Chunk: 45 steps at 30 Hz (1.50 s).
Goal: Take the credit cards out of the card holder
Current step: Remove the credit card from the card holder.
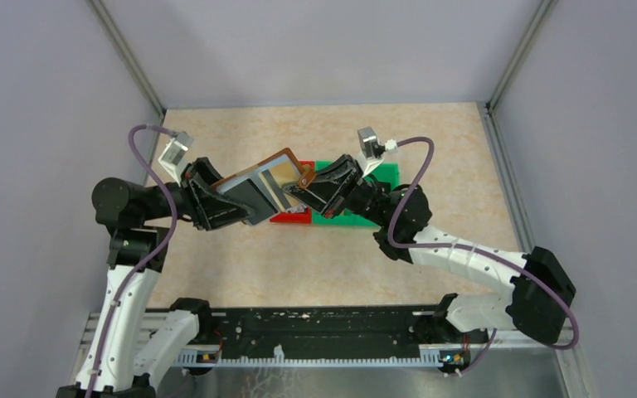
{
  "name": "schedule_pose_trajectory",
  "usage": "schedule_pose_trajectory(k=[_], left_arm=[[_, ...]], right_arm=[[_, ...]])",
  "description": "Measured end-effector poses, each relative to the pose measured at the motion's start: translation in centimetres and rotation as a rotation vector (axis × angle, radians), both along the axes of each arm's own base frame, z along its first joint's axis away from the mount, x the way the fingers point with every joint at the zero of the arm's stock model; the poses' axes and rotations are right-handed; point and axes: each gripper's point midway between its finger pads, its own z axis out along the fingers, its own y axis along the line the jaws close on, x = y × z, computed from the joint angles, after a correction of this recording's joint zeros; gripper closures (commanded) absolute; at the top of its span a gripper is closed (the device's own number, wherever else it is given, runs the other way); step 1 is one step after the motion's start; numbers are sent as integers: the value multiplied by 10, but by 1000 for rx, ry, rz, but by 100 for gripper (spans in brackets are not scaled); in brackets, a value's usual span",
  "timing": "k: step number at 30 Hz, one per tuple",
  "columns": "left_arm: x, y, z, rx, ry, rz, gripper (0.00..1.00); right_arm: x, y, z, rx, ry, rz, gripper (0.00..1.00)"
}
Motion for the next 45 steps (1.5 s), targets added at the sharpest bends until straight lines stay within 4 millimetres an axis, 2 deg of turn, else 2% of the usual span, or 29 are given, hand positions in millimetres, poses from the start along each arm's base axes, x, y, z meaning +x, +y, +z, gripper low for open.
schedule_pose_trajectory(k=[3,10,11,12,14,16,19,21,24,27,30,33,34,38,39,41,45], left_arm=[[-2,0,4,-9,3,-5,63],[1,0,3,-3,27,-3,92],[3,0,2,1,32,-1,97],[5,-1,1,5,41,3,100],[8,-1,-1,10,50,8,100],[9,-1,-4,17,54,13,100],[12,-1,-3,38,38,16,100],[13,0,-3,52,25,13,100],[9,0,-8,72,15,-7,100],[7,1,-11,82,3,-17,100],[2,1,-11,96,-16,-35,100],[0,2,-11,107,-32,-42,100],[0,2,-10,109,-38,-41,95],[3,2,-10,113,-49,-27,33],[3,2,-9,111,-51,-24,25],[2,2,-9,101,-44,-14,20],[0,2,-12,76,-18,7,26]], right_arm=[[-1,1,-7,13,18,-8,100],[9,-2,-20,39,62,-67,100],[10,-3,-22,40,67,-76,96],[12,-3,-23,40,71,-84,87],[13,-3,-26,38,75,-93,64],[14,-2,-27,32,70,-97,52],[14,2,-34,-20,49,-103,47],[14,9,-36,-80,25,-102,48],[13,17,-28,-145,-24,-96,55],[11,18,-23,-186,-66,-80,70],[10,20,-28,-233,-75,-55,81],[9,20,-29,-265,-79,-30,98],[8,20,-28,-266,-84,-25,100],[9,18,-26,-253,-68,-27,100],[11,18,-27,-242,-57,-33,100],[15,15,-28,-212,-28,-50,100],[24,11,-31,-139,39,-67,100]])
